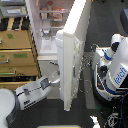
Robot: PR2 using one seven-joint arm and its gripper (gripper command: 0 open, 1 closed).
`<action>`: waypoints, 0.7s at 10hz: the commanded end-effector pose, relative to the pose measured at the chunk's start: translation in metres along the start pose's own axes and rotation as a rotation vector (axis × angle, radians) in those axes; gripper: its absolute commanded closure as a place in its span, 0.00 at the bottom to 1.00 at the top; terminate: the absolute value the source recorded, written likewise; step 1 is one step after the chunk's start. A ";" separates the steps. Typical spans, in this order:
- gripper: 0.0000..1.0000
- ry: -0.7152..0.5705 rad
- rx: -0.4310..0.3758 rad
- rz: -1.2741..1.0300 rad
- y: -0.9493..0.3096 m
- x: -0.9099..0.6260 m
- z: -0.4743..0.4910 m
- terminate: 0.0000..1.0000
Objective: Opening the fridge
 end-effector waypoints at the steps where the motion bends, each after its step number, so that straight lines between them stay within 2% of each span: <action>1: 0.00 -0.177 0.068 -0.257 -0.228 0.086 0.163 0.00; 2: 0.00 -0.257 0.055 -0.319 -0.276 0.080 0.205 0.00; 4: 0.00 -0.277 0.064 -0.362 -0.297 0.077 0.216 0.00; 5: 0.00 -0.267 0.076 -0.327 -0.278 0.070 0.207 0.00; 7: 0.00 -0.265 0.048 -0.224 -0.232 0.040 0.193 0.00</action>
